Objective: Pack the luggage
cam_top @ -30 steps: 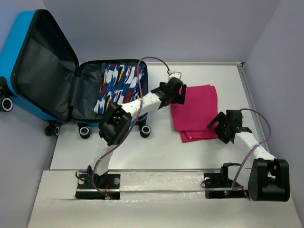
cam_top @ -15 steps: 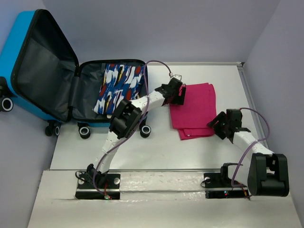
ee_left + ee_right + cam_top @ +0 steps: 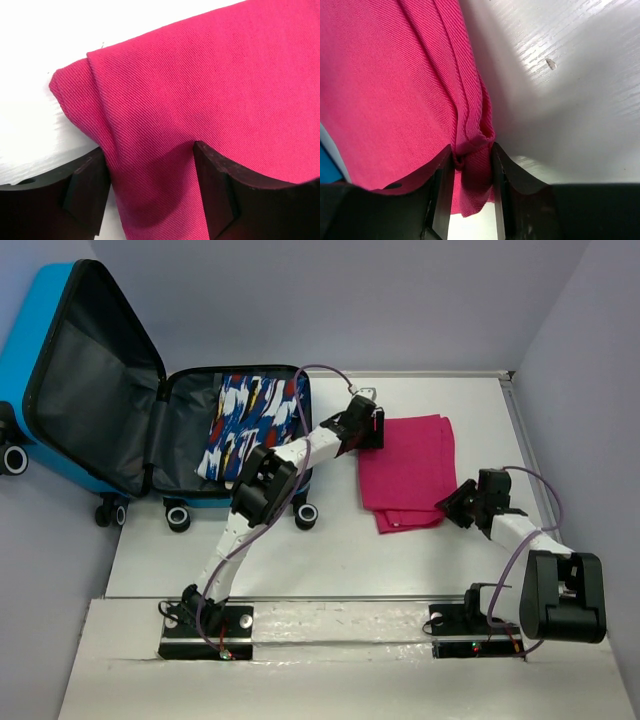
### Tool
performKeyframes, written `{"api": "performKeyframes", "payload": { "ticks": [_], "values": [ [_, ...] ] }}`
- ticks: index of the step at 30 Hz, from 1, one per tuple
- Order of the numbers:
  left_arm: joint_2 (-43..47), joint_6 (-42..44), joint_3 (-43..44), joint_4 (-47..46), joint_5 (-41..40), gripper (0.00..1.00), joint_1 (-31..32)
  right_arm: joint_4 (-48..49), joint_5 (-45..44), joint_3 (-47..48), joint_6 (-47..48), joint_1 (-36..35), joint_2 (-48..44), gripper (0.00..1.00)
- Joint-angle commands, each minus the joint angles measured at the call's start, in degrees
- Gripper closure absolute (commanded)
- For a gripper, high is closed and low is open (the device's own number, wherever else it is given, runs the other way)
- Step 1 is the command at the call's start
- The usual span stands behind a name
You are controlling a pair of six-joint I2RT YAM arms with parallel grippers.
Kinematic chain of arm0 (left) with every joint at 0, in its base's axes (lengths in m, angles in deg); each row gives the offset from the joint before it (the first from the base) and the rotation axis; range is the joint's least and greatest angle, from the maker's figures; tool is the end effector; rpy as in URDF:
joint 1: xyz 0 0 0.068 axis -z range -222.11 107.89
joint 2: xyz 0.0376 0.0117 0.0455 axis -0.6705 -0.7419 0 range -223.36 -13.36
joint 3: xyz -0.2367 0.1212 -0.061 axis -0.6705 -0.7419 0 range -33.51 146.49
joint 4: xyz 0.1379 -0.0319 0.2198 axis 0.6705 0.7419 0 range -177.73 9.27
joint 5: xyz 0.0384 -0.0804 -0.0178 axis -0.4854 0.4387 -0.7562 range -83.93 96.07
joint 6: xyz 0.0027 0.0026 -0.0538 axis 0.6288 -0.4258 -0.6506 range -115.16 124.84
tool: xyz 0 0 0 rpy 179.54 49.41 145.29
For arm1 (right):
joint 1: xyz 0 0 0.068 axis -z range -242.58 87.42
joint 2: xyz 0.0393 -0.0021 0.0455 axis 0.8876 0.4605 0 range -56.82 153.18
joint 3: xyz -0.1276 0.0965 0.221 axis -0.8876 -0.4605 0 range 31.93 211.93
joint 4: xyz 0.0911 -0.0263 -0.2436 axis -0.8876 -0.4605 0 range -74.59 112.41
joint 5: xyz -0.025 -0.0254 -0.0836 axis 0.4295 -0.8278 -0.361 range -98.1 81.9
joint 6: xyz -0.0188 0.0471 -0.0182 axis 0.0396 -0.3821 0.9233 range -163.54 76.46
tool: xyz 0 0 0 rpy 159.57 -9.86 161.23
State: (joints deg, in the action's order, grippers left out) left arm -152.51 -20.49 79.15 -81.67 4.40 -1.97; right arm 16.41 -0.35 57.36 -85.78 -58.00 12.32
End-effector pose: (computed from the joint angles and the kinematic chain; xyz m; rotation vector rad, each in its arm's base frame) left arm 0.4273 -0.3590 0.1716 0.2671 2.1907 -0.6268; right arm 0.2148 -0.0124 0.1510 0.9289 2.3009 0.4527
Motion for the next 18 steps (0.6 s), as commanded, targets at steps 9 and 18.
{"api": "performKeyframes", "payload": {
  "ticks": [9, 18],
  "values": [
    [-1.4, -5.1, -3.1, -8.0, 6.2, 0.94, 0.3, 4.8, 3.9, -1.6, 2.9, 0.5, -1.3, 0.92],
    [13.5, -3.5, -6.6, -10.4, 7.0, 0.94, 0.6, 2.1, 7.0, 2.1, 5.7, 0.5, -15.2, 0.93]
  ]
}}
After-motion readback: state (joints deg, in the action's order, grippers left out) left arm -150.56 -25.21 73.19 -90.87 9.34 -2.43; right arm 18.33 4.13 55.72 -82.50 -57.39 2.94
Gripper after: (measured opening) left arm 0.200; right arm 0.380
